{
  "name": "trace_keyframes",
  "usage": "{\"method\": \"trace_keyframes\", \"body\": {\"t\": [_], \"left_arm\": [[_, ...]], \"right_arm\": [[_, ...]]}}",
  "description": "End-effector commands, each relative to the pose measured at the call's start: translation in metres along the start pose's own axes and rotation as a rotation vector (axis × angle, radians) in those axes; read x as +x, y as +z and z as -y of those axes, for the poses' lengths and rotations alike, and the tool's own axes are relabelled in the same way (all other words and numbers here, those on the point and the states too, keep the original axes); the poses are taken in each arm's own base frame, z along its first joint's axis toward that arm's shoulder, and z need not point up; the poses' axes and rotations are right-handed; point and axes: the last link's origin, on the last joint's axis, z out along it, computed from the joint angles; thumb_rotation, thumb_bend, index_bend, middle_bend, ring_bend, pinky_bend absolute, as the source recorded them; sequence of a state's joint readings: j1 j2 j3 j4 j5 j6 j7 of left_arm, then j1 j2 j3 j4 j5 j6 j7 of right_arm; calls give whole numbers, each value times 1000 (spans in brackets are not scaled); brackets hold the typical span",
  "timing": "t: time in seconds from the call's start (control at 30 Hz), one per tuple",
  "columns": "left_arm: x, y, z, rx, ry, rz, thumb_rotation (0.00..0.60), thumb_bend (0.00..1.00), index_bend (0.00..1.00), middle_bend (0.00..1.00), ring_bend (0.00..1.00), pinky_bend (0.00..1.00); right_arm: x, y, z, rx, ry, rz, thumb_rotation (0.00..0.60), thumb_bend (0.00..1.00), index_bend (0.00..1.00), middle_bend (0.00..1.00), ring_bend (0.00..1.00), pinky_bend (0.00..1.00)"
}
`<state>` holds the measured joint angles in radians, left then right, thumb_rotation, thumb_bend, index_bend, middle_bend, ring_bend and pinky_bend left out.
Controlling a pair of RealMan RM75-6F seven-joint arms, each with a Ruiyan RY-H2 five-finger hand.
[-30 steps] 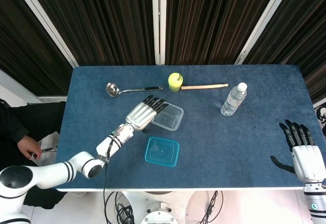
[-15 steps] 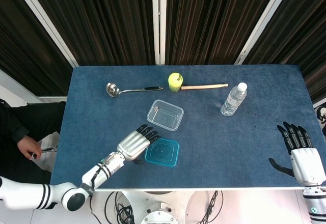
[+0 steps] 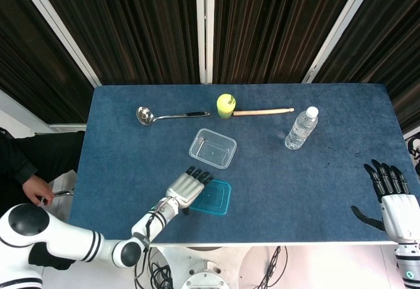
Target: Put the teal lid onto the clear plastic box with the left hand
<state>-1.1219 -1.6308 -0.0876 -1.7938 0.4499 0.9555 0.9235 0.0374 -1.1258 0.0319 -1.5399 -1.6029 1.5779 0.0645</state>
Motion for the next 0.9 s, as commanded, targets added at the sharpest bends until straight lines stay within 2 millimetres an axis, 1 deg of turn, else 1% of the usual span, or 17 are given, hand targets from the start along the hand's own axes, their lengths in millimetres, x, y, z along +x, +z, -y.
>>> {"method": "trace_keyframes", "body": {"t": [0.03,0.13,0.3,0.47,0.63,0.77,0.9], "left_arm": [[3,8,-15,49,54,31,600,0,15,0,0,20],[5,13,-20,92,95,38,600,0,15,0,0,23],[7,17,-26,131,108,44,600,0,6,0,0,26],[6,18,-31,137,103,78,600,0,6,0,0,29],[10,18,-37,138,99,79,600,0,6,0,0,30],[11,21,-43,134,86,91,600,0,6,0,0,32],[12,24,-44,143,83,96,600,0,6,0,0,32]], "right_arm": [[-1,1,0,3,1,2,600,114,0,0,0,0],[-2,1,-1,1,3,8,600,114,0,0,0,0],[-3,2,-3,-4,6,12,600,114,0,0,0,0],[-4,2,-5,-8,10,14,600,114,0,0,0,0],[-5,2,-6,-11,14,17,600,114,0,0,0,0],[-5,2,-7,-12,14,18,600,114,0,0,0,0],[-5,1,-8,-15,16,18,600,114,0,0,0,0]]}}
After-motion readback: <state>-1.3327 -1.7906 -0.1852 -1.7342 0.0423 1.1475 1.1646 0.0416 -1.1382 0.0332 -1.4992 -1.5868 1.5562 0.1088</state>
